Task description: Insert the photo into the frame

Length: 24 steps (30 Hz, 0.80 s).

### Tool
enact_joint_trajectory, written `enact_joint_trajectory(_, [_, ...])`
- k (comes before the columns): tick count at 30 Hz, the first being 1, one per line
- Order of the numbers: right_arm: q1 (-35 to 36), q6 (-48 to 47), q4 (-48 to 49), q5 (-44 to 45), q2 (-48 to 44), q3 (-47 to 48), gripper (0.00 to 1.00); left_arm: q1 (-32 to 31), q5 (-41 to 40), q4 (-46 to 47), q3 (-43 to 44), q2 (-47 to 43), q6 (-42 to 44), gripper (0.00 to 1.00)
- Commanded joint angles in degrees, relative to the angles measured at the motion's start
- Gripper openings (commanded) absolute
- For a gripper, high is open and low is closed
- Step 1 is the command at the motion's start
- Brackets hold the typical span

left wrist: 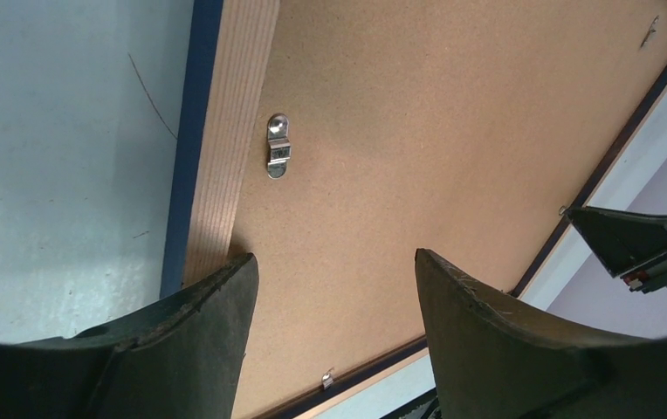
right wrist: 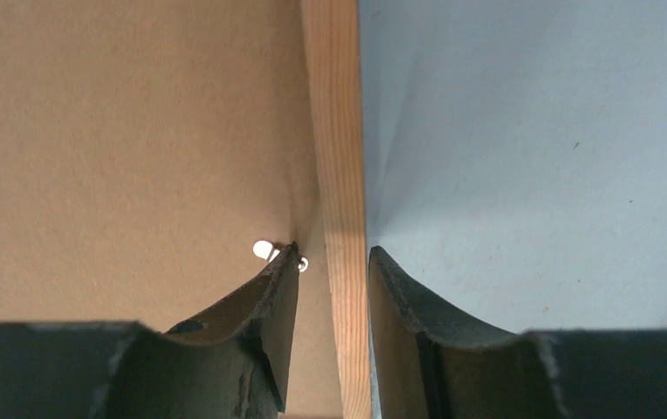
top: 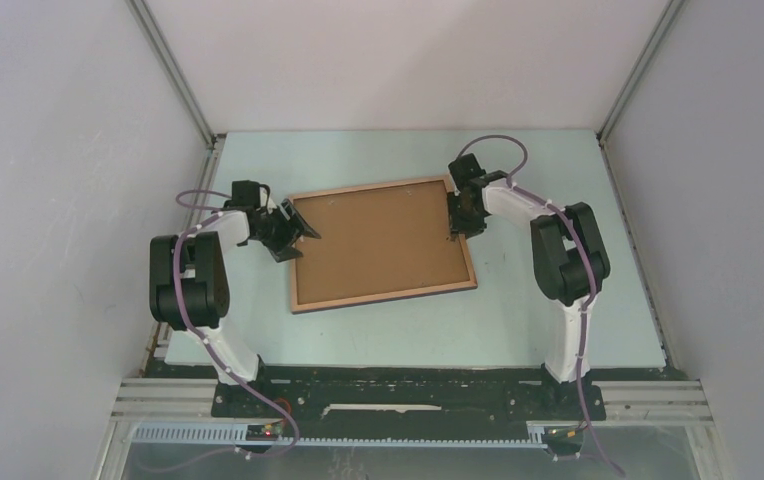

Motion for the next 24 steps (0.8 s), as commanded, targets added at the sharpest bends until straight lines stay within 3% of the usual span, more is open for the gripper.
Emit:
enact_joint_trajectory(1, [-1.0, 6.37, 0.18, -1.62, 2.08, 3.45, 0.15, 0.29, -0.53, 0.47, -2.03, 1.18, -0.26, 0.75])
enact_joint_trajectory(5, [-1.78, 10.97, 0.47, -3.5, 2.06, 2.7, 0.06, 0.09, -0.31, 0.59, -2.11, 1.1, -0.43, 0.75])
enact_joint_trajectory(10, [-1.06, 9.02, 1.57, -4.04, -0.81, 1.3, 0.12, 0.15, 0.01, 0.65, -2.4, 0.35, -0.6, 0.75])
enact_joint_trajectory(11, [-1.02, 8.24, 1.13, -3.44, -1.72, 1.31, 0.15, 0.17, 0.0, 0.8, -2.47, 0.15, -0.65, 0.75])
enact_joint_trajectory(14, [-0.96, 5.22, 1.42, -2.63, -5.46, -0.01, 0.39, 0.15, 0.38, 0.94, -2.51, 0.01, -0.79, 0.75])
enact_joint_trajectory(17, [-0.42, 1.19, 3.36, -4.36, -7.76, -2.15, 0.56, 0.1, 0.74, 1.21, -2.48, -0.21, -0.88, 0.76])
enact_joint_trajectory(24, [3.45, -5.92, 4.03, 0.4, -4.99, -1.22, 0.65, 0.15, 0.48, 1.14, -2.22, -1.37, -0.06, 0.79])
